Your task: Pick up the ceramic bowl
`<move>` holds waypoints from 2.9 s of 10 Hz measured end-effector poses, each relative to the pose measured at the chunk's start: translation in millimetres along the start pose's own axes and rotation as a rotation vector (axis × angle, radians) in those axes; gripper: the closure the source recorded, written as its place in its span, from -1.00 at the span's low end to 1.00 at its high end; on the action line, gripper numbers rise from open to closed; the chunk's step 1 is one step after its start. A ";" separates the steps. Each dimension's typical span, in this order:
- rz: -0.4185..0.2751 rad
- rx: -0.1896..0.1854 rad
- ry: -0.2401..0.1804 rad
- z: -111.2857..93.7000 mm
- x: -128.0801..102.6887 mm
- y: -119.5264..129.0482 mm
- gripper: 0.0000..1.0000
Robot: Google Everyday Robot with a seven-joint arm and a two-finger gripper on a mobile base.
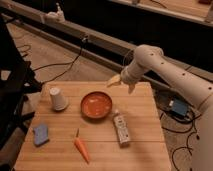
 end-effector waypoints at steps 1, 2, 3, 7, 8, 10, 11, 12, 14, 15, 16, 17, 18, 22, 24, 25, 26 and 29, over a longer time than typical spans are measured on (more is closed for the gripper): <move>-0.009 0.015 0.009 12.8 -0.5 -3.7 -0.60; -0.018 0.024 0.015 28.5 -1.1 -6.4 -0.60; -0.025 0.014 0.014 38.6 -2.3 -2.7 -0.60; -0.028 0.001 0.010 43.6 -3.5 0.9 -0.60; -0.030 0.002 0.010 44.1 -3.8 1.9 -0.60; -0.028 0.016 0.007 52.3 -7.0 -3.0 -0.60; -0.025 0.025 0.008 61.6 -9.0 -4.7 -0.60; -0.020 0.027 0.015 73.2 -9.7 -5.0 -0.60; 0.001 0.015 0.037 92.1 -8.2 -8.1 -0.60; 0.010 0.006 0.055 103.9 -6.3 -8.0 -0.60; 0.017 -0.008 0.078 116.4 -4.0 -4.9 -0.60; 0.018 -0.019 0.104 127.3 -0.3 -2.5 -0.60; 0.020 -0.030 0.131 136.4 3.4 -0.6 -0.60; 0.019 -0.049 0.215 159.6 11.3 4.7 0.03; 0.044 -0.047 0.227 158.7 6.9 1.1 0.43; 0.062 -0.061 0.216 151.1 0.9 0.1 0.67; 0.071 -0.069 0.207 142.7 -2.7 -1.8 0.83; 0.099 -0.134 0.133 102.6 -21.1 1.7 1.00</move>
